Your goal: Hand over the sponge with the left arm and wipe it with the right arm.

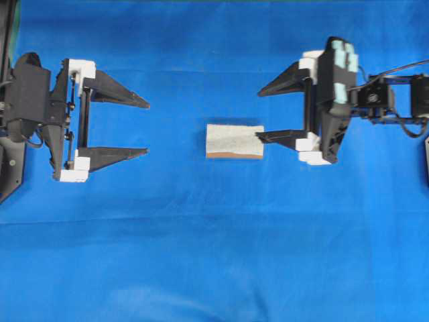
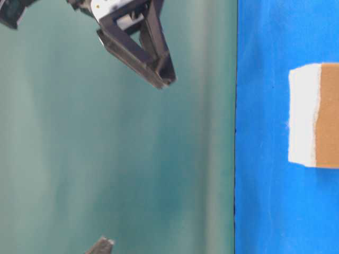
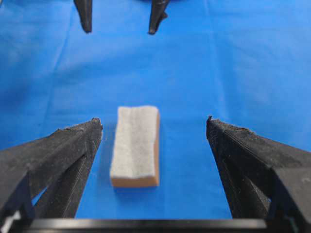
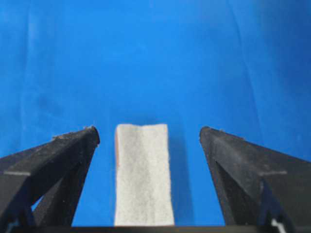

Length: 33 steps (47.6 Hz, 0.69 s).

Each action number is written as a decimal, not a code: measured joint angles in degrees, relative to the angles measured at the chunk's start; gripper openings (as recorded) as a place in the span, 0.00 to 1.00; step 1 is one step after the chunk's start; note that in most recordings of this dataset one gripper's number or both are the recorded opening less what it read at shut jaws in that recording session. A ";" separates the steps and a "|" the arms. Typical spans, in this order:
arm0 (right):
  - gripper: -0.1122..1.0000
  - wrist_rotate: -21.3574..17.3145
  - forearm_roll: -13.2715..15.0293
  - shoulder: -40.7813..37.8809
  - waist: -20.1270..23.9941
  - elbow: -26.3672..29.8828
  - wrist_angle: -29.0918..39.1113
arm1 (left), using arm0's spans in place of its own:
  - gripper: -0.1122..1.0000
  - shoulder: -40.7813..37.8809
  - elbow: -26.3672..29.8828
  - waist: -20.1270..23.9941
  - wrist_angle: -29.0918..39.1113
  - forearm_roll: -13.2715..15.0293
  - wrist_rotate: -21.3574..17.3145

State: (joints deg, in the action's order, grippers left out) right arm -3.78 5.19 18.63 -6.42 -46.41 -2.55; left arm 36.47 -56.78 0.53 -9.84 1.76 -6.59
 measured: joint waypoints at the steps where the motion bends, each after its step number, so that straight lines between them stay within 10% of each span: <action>1: 0.77 0.00 0.00 0.62 0.00 -0.35 -0.09 | 0.87 0.53 0.00 0.00 0.00 0.00 0.00; 33: 0.77 -0.09 0.09 34.01 0.09 -14.77 11.95 | 0.87 23.20 -6.50 0.09 14.33 0.00 -0.79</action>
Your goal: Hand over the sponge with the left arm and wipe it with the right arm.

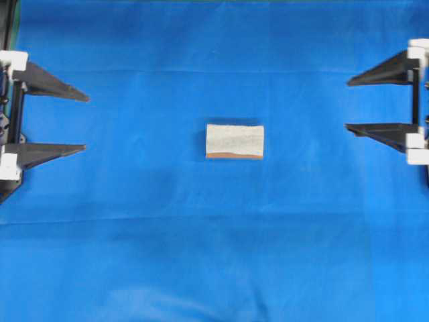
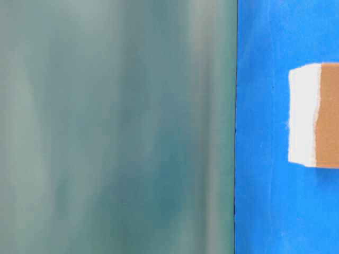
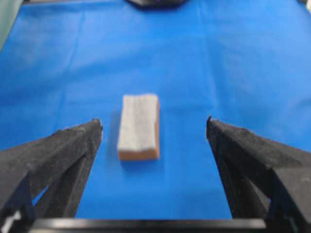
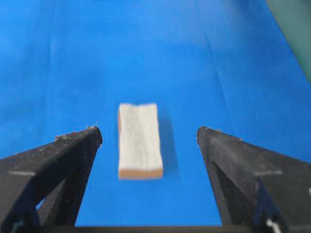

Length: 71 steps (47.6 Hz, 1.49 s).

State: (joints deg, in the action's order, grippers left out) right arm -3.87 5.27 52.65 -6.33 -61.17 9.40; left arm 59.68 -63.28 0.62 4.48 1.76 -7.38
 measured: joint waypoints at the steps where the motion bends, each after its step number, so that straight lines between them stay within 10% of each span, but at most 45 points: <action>1: 0.77 0.00 0.00 0.79 0.00 -0.53 0.44 | 0.87 0.70 -0.53 -0.09 0.00 0.00 -0.09; 27: 0.77 -1.85 -0.79 11.87 0.00 -11.51 0.18 | 0.87 14.68 -12.66 -0.09 1.32 0.09 1.93; 71: 0.77 -1.93 -0.79 11.87 0.00 -11.87 -0.44 | 0.87 14.77 -13.10 -0.09 1.32 0.18 2.37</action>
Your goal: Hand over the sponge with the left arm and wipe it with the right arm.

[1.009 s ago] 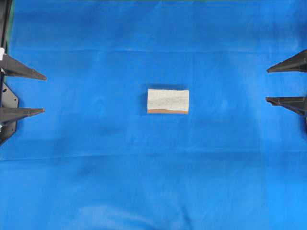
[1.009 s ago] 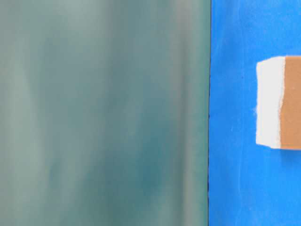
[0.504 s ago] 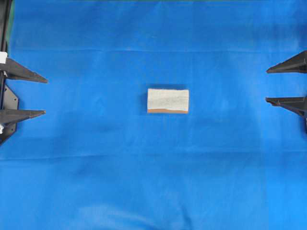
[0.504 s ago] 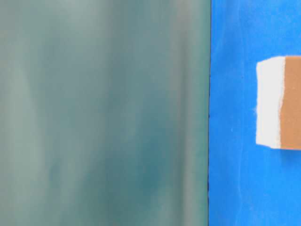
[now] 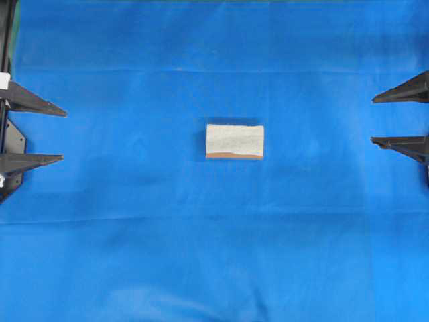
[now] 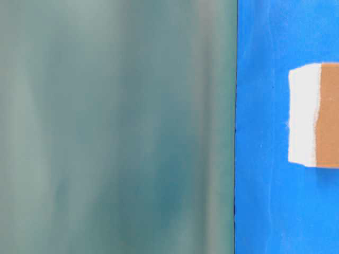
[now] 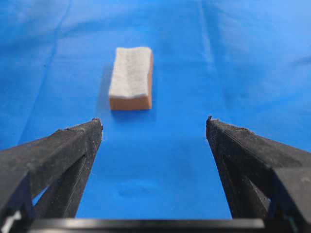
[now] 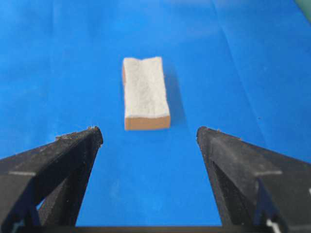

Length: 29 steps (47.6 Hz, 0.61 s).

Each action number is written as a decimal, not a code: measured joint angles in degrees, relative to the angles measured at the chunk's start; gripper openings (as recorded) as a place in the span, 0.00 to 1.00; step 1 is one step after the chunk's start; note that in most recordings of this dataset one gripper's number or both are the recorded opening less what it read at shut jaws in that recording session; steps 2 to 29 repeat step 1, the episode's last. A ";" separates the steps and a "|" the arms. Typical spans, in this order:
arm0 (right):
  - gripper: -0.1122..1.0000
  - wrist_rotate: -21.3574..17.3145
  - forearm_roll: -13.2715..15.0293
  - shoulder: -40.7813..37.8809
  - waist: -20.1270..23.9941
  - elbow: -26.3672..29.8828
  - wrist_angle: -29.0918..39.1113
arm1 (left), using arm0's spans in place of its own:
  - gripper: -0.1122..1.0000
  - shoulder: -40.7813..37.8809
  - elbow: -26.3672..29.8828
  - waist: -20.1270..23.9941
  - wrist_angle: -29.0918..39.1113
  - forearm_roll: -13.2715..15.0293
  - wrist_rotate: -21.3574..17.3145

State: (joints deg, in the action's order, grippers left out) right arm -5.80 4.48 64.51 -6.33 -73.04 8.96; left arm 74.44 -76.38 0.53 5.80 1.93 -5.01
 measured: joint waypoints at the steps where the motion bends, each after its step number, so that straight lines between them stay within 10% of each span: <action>1: 0.77 0.00 -0.09 0.09 0.00 0.00 0.00 | 0.87 0.00 0.00 0.00 0.00 0.00 0.00; 29: 0.77 0.00 -0.09 0.09 0.00 0.00 0.00 | 0.87 0.00 0.00 0.00 0.00 0.00 0.00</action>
